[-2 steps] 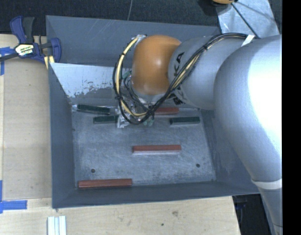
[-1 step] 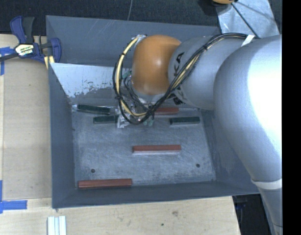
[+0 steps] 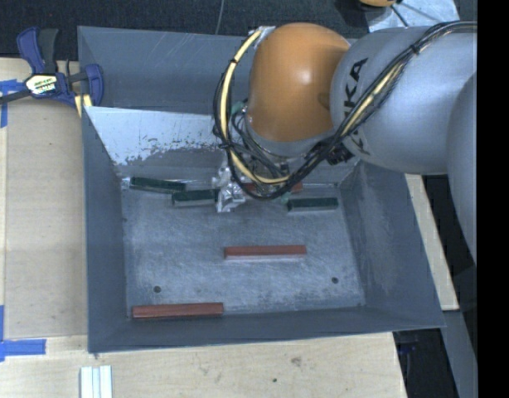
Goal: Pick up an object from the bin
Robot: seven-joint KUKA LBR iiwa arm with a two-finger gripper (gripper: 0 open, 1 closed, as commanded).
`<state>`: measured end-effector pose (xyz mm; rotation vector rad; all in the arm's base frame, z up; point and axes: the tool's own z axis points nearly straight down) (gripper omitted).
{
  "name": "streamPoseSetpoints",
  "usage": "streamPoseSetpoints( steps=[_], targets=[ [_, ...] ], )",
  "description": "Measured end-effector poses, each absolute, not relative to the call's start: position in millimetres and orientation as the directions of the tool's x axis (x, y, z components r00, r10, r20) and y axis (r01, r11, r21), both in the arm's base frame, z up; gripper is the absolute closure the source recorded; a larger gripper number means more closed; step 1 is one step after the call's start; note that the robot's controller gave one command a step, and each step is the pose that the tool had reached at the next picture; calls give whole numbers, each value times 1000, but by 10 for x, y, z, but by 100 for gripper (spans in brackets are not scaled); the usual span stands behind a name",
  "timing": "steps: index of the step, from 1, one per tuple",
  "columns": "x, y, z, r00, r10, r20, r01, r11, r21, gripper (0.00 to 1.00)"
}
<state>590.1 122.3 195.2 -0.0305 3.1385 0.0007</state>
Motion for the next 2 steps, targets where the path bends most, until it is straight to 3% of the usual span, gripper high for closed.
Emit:
streamPoseSetpoints(
  steps=[1, 2],
  targets=[
    [5900, 1224, 1951, -1000, -19, -3, -19, 1000, 1, 100],
    [5843, 774, 3097, -944, -330, -9, -330, 944, -2, 100]
  ],
)
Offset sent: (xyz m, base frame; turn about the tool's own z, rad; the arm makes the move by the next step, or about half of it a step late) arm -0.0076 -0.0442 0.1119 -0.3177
